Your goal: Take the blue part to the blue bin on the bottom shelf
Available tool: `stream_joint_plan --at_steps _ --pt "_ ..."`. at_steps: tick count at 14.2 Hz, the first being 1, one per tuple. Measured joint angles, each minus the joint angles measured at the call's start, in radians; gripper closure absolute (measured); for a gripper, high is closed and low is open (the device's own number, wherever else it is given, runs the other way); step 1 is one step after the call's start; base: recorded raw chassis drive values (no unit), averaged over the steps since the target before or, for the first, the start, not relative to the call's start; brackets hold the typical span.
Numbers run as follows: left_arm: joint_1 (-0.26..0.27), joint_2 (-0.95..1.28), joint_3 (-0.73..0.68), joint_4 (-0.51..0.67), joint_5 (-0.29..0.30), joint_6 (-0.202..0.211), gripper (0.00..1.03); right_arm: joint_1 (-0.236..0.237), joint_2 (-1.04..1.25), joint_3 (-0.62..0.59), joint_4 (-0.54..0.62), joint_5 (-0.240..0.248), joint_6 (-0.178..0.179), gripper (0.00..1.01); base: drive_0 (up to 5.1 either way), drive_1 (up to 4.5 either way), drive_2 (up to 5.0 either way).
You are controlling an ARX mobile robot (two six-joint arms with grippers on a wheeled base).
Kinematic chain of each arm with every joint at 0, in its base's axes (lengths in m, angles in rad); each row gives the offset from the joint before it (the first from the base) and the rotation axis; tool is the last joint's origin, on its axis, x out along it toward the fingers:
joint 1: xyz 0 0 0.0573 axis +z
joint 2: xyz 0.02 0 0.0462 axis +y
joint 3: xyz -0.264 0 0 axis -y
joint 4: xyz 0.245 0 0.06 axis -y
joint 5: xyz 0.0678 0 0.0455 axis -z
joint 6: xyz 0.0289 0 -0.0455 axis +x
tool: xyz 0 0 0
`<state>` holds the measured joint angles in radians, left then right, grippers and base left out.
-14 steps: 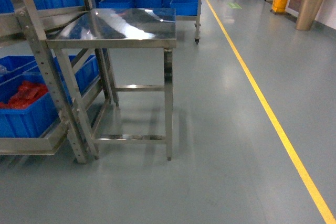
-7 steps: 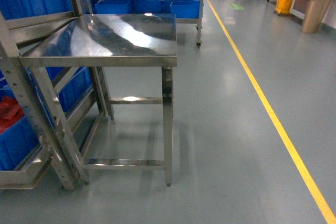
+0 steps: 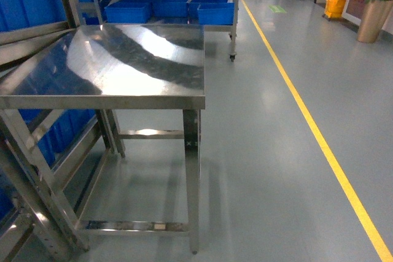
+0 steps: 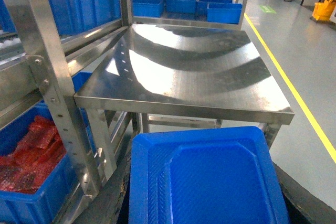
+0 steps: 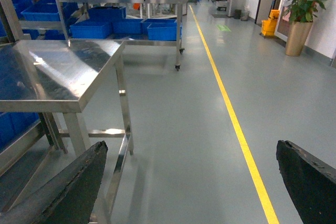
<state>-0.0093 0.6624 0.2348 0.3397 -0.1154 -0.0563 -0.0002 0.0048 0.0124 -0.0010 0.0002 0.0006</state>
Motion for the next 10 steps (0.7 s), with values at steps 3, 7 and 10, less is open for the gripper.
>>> stream_joint_plan --at_steps 3,7,10 --pt "-0.001 0.005 0.0 -0.002 0.002 0.0 0.58 0.0 0.0 0.0 -0.006 0.0 0.0 0.03 0.0 0.54 -0.5" --pt "-0.001 0.003 0.0 -0.003 0.002 0.0 0.58 0.0 0.0 0.0 -0.004 0.0 0.0 0.03 -5.0 2.43 2.4" --pt "-0.001 0.003 0.0 -0.005 0.002 0.0 0.58 0.0 0.0 0.0 -0.004 0.0 0.0 0.03 -5.0 2.45 2.5"
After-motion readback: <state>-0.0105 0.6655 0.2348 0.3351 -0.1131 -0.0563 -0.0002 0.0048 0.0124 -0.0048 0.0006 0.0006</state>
